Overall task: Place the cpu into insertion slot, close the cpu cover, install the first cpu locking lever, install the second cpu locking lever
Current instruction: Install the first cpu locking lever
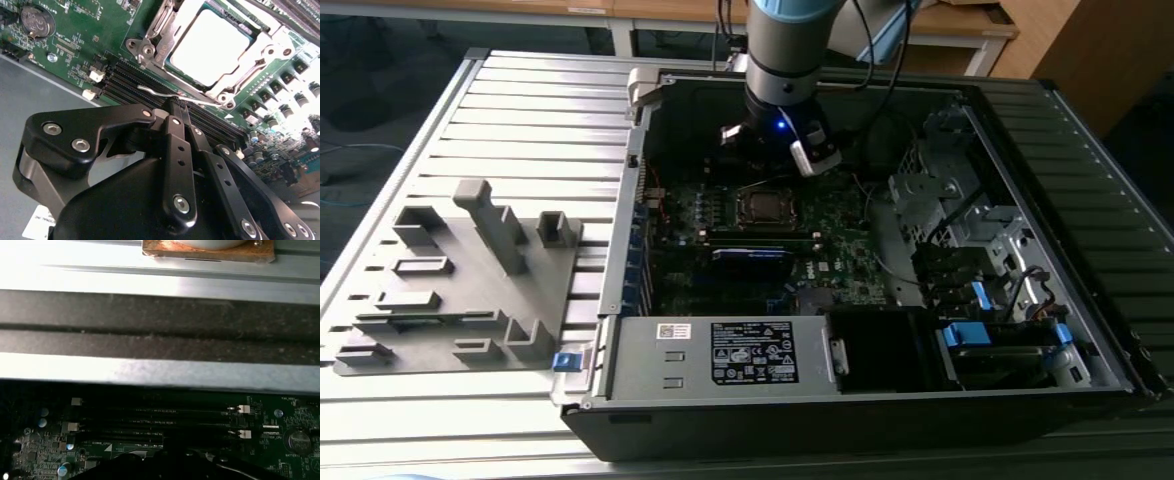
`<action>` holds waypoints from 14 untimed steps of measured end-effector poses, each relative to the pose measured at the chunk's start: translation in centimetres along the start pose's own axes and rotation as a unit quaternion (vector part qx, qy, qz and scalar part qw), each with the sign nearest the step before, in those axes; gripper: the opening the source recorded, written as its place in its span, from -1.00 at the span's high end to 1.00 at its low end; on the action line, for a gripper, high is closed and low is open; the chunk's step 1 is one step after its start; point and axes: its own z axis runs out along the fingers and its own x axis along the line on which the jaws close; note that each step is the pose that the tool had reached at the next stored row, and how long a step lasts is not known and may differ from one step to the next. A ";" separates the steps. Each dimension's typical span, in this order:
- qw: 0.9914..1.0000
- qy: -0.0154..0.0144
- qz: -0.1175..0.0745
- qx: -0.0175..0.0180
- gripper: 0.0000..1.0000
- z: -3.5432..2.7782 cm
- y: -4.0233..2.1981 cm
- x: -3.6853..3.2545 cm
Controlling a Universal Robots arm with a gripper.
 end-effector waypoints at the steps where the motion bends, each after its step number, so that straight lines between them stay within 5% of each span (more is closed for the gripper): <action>1: 1.000 0.001 -0.003 0.000 0.79 0.01 0.00 -0.01; 6: 1.000 0.002 -0.007 0.000 0.79 0.06 -0.03 -0.05; 14: 1.000 -0.003 0.015 0.001 0.79 0.15 -0.06 -0.19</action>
